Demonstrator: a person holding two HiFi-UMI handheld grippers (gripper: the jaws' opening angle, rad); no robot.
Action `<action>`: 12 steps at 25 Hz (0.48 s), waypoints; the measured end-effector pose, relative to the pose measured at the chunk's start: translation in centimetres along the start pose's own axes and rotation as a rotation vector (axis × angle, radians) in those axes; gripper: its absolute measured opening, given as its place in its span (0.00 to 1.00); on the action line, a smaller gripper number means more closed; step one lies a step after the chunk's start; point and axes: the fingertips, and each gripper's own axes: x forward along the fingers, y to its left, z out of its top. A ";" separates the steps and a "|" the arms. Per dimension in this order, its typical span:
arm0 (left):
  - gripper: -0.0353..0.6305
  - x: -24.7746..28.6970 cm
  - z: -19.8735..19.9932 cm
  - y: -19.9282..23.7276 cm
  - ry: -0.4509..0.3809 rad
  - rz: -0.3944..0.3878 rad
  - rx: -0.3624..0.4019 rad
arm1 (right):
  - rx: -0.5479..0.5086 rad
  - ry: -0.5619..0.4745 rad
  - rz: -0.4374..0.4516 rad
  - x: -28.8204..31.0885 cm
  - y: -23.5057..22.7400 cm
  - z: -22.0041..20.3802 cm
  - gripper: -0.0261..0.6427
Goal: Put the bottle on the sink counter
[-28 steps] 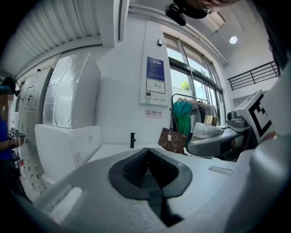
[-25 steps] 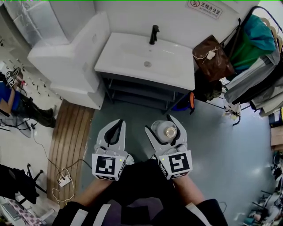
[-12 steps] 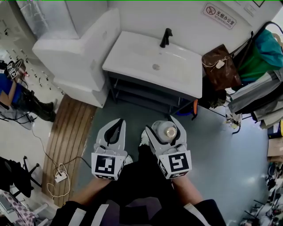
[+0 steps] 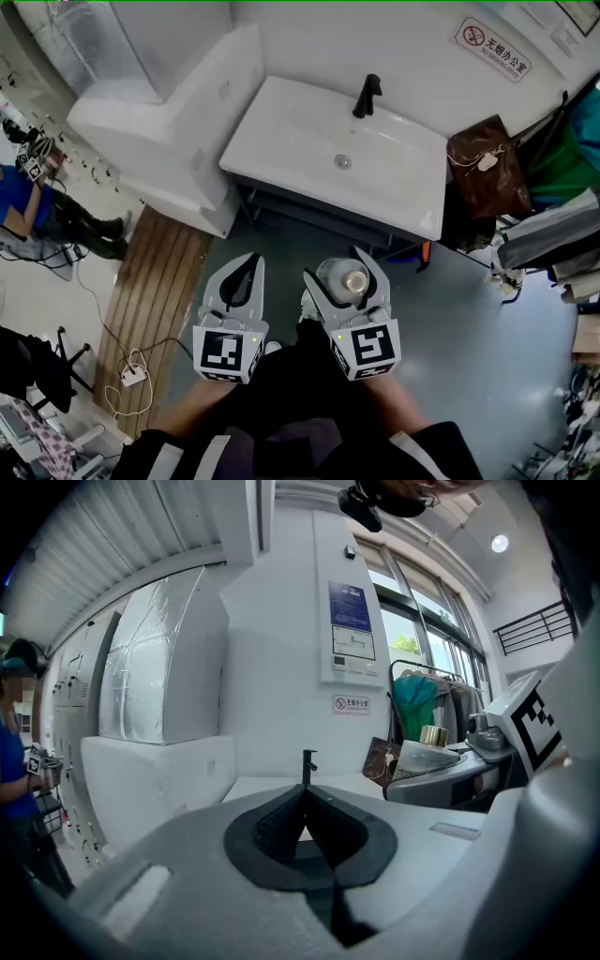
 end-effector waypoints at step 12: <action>0.05 9.1 1.6 0.9 0.051 0.082 0.016 | 0.000 0.000 0.108 7.3 -6.5 1.5 0.55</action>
